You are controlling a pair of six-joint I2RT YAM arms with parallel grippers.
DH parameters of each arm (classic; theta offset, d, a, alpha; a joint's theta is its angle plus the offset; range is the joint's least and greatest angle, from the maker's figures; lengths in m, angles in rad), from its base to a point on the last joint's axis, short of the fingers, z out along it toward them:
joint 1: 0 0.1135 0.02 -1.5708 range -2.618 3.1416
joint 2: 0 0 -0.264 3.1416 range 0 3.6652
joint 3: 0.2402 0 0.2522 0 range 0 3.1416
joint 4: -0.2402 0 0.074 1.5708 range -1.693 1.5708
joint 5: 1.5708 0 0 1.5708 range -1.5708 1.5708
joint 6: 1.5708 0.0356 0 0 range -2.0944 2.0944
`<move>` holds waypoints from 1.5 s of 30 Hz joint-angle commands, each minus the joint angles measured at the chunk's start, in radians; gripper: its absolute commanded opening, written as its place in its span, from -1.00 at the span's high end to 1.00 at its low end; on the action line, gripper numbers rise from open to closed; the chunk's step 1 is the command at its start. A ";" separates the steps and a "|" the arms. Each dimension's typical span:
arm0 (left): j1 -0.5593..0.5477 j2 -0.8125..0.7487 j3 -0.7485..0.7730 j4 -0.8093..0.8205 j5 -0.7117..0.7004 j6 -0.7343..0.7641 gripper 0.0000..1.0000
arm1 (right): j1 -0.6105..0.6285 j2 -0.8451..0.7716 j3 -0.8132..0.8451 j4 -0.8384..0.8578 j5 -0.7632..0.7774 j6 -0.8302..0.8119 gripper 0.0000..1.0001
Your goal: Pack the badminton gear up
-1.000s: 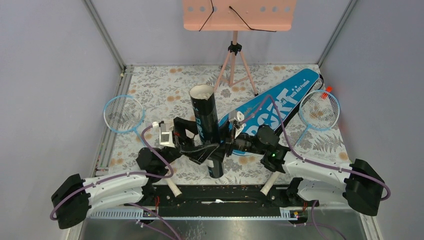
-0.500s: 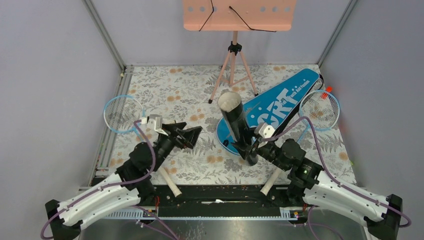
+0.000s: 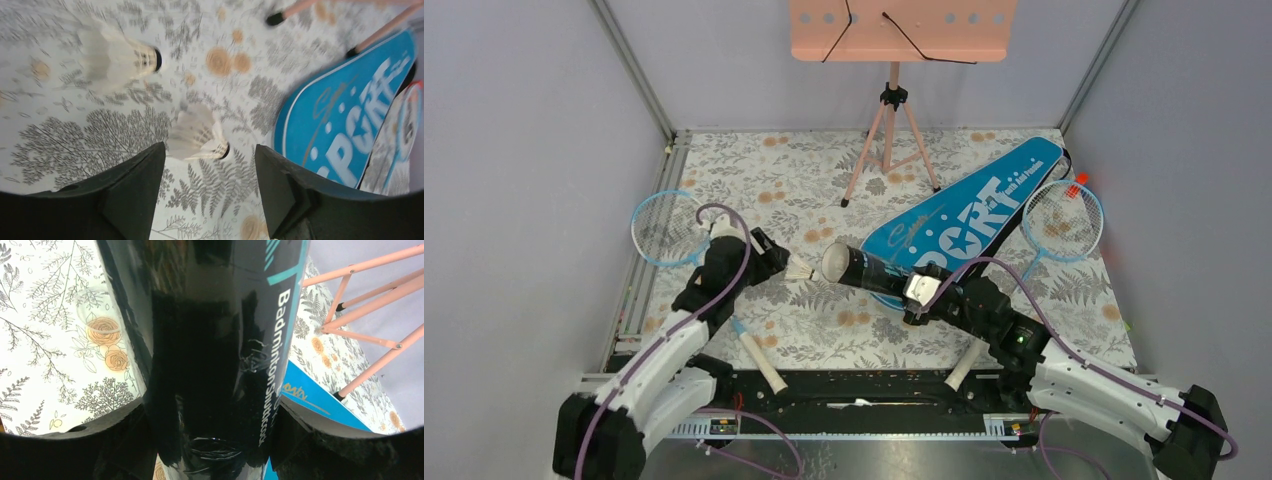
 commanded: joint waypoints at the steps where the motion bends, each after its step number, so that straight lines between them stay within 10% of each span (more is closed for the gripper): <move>1: 0.040 0.178 0.058 0.097 0.258 0.013 -0.35 | -0.012 0.000 -0.010 0.156 -0.028 -0.017 0.64; 14: 0.054 0.414 0.086 0.196 0.262 0.084 -0.05 | -0.015 -0.011 -0.007 0.133 -0.037 0.018 0.65; 25: 0.056 0.451 0.080 0.330 0.396 0.137 1.00 | -0.015 0.003 0.004 0.114 -0.046 0.026 0.66; 37: 0.054 0.150 0.225 0.058 0.392 0.298 1.00 | -0.024 0.028 0.002 0.138 -0.044 0.004 0.70; 45: -0.010 -0.113 0.466 -0.042 0.634 0.500 1.00 | -0.103 0.072 -0.004 0.216 -0.072 -0.001 0.73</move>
